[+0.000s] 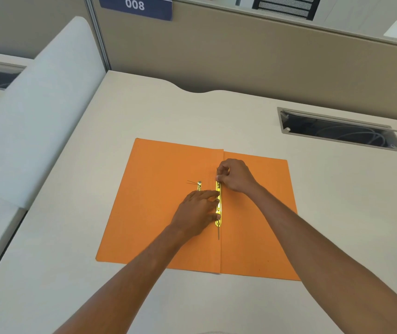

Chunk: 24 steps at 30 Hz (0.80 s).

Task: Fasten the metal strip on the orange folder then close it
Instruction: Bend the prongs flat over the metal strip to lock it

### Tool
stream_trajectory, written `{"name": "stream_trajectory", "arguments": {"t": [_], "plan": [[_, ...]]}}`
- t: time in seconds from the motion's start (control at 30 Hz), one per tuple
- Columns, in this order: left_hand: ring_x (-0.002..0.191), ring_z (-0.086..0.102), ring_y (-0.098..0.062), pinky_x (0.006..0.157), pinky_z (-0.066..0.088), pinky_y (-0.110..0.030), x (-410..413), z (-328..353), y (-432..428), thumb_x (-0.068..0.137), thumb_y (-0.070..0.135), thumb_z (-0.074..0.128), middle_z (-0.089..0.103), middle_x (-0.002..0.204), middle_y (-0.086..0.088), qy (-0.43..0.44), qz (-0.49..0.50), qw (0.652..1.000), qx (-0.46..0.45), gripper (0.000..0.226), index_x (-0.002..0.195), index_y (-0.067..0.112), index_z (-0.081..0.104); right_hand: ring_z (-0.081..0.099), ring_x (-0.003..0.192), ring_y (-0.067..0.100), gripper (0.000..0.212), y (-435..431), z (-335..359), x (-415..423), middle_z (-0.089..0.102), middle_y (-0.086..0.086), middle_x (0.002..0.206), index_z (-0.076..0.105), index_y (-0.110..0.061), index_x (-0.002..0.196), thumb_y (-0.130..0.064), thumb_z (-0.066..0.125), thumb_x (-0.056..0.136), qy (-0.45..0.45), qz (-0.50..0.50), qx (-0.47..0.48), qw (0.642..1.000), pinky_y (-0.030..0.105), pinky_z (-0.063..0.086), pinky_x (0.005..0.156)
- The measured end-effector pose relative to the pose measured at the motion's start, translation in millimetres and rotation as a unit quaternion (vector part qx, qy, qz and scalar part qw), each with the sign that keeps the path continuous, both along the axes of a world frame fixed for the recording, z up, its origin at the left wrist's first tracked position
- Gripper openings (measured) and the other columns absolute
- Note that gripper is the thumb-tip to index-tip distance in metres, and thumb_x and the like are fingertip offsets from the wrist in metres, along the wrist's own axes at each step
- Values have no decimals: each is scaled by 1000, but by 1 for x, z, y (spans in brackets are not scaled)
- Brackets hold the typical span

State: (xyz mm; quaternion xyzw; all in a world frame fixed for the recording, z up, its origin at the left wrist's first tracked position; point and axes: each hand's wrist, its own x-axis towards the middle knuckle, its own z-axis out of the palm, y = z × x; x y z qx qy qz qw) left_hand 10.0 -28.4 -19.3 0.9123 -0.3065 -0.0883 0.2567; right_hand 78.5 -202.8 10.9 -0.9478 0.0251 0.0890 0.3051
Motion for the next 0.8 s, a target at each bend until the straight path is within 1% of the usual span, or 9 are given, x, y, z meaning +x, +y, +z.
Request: {"name": "stream_trajectory", "arguments": {"t": [0.13, 0.2, 0.3, 0.43, 0.5, 0.6, 0.7, 0.77, 0.8], "plan": [[135, 37, -16, 112, 25, -33, 0, -3, 0, 87, 39, 62, 44, 147, 10, -1, 4, 1000, 2, 37, 119, 21, 64, 58, 69, 22, 20, 2, 0, 1, 60, 1, 69, 65, -6, 85, -7, 80, 73, 20, -60, 34, 997, 34, 47, 66], [134, 37, -15, 112, 24, -32, 0, -5, 0, 87, 40, 62, 44, 147, 11, 1, 5, 1000, -3, 37, 119, 22, 64, 60, 62, 25, 25, 2, 1, 0, 59, 5, 66, 60, -3, 92, -2, 79, 75, 52, -109, 88, 989, 38, 51, 60], [134, 38, -15, 112, 24, -32, 1, -6, 0, 87, 40, 62, 43, 147, 11, 4, 2, 1000, -4, 36, 118, 22, 64, 59, 46, 21, 26, 4, 4, 1, 61, 9, 64, 54, -6, 95, 5, 72, 79, 93, -196, 177, 960, 31, 50, 45], [133, 37, -16, 111, 23, -31, 1, -6, 0, 87, 40, 63, 42, 148, 12, 7, 10, 1000, -11, 35, 117, 22, 64, 59, 46, 22, 18, 5, 6, -3, 65, 14, 68, 57, -2, 97, 6, 63, 83, 87, -221, 205, 949, 32, 52, 49], [133, 37, -16, 111, 23, -31, 0, -6, 1, 87, 40, 63, 42, 148, 12, 7, 11, 1000, -14, 35, 117, 22, 65, 60, 56, 26, 9, 2, 5, -11, 64, 11, 67, 60, -3, 92, 4, 58, 85, 43, -208, 194, 958, 36, 52, 57], [133, 37, -16, 111, 24, -31, 0, -5, 2, 87, 41, 63, 42, 148, 13, 1, 9, 1000, -16, 35, 116, 22, 64, 59, 82, 21, 10, -12, 1, -36, 67, 8, 89, 64, -6, 89, -4, 55, 91, -55, -164, 76, 982, 30, 46, 73], [133, 37, -14, 112, 24, -31, 0, -3, 3, 86, 41, 63, 42, 148, 14, 3, 11, 1000, -22, 36, 117, 22, 65, 58, 105, 25, 17, -33, -7, -79, 66, 8, 112, 65, -8, 106, -15, 52, 97, -118, -147, -14, 982, 38, 47, 90], [133, 37, -13, 113, 23, -31, 0, -1, 2, 87, 41, 63, 42, 148, 14, 10, 7, 1000, -20, 36, 117, 23, 64, 51, 125, 29, 27, -48, -17, -111, 60, 9, 131, 62, -9, 121, -21, 50, 99, -132, -138, -68, 979, 41, 40, 104], [133, 37, -13, 113, 24, -31, 0, 0, 2, 87, 41, 64, 42, 148, 14, 13, 6, 1000, -18, 36, 118, 23, 64, 43, 136, 28, 34, -54, -22, -126, 54, 8, 141, 58, -10, 129, -25, 48, 100, -125, -136, -87, 979, 42, 33, 112]]}}
